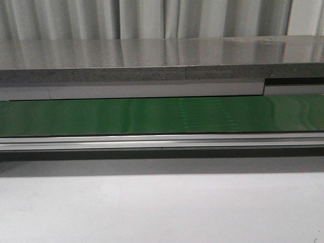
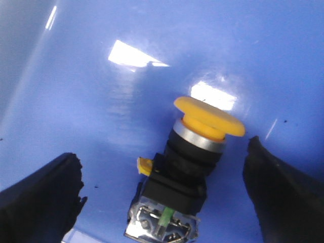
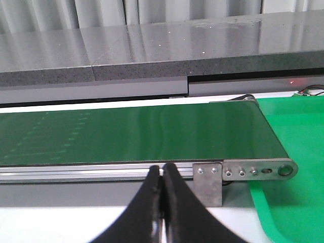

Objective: Move button from left to right
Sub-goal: 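Lift the button with the left gripper and carry it over the conveyor belt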

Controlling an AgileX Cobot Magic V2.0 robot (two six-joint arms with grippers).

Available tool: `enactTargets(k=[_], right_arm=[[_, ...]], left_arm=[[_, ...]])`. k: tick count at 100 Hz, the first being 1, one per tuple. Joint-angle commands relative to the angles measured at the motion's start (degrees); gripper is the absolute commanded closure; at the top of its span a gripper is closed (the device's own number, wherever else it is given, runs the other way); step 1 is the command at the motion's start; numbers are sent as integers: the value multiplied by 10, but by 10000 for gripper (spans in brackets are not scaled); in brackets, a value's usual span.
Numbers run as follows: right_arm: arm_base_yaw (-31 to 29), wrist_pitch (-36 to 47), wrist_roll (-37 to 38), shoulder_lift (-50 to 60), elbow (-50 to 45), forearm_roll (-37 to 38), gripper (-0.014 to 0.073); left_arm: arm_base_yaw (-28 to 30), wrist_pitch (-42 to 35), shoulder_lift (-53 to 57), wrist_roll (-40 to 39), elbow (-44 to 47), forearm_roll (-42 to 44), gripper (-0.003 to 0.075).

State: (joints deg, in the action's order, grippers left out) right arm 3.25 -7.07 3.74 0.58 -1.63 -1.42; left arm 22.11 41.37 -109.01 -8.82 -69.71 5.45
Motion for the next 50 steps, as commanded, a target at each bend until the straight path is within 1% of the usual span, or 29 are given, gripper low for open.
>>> enactTargets(k=[1,10,19,24,43,50], right_arm=[[1,47,-2,11,9,3,660],[1,47,-2,11,9,3,660],[1,47,-2,11,9,3,660],[1,47,-2,11,9,3,660],[1,47,-2,11,9,3,660],[1,47,-2,11,9,3,660]], left_arm=[[0,-11,15,-7,-17,3,105],[0,-11,7,-7,-17,4,113],[0,-11,4,-7,-17,8,177],[0,-12,4,-7,-17,9,232],[0,-13,4,-7,-17,11,520],[0,-12,5,-7,-17,11,606]])
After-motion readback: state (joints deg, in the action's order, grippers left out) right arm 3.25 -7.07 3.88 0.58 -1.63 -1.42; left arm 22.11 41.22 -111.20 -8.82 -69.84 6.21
